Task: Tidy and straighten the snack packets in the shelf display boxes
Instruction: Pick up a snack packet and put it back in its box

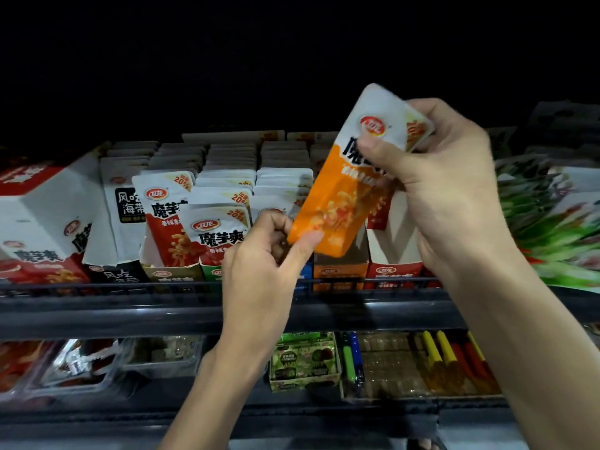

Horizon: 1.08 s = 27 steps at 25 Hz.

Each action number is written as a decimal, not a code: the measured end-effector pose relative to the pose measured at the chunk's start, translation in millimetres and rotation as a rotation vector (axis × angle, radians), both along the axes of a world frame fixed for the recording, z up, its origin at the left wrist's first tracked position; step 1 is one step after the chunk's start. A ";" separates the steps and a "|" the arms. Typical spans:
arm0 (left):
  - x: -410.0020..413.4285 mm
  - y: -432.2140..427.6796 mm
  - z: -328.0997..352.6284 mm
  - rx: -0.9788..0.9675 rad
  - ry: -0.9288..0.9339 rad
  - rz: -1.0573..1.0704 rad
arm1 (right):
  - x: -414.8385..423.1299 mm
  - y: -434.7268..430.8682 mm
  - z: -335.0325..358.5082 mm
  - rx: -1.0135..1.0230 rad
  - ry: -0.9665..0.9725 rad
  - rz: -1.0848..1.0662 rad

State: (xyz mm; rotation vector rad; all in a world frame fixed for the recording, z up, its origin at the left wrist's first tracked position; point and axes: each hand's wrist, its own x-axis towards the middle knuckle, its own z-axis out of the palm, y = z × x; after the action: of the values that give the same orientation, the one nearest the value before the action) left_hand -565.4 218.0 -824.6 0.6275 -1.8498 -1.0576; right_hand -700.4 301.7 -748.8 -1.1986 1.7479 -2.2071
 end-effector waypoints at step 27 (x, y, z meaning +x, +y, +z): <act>-7.9 -19.0 -33.8 -0.663 -0.499 0.044 | -44.8 -70.3 -77.0 0.534 0.759 -0.526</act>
State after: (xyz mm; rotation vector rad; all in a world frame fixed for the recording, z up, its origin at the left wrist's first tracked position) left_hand -573.3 199.0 -858.4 0.5477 -2.4289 -0.2079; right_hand -745.2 231.4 -825.8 -1.6767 2.9727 -1.2979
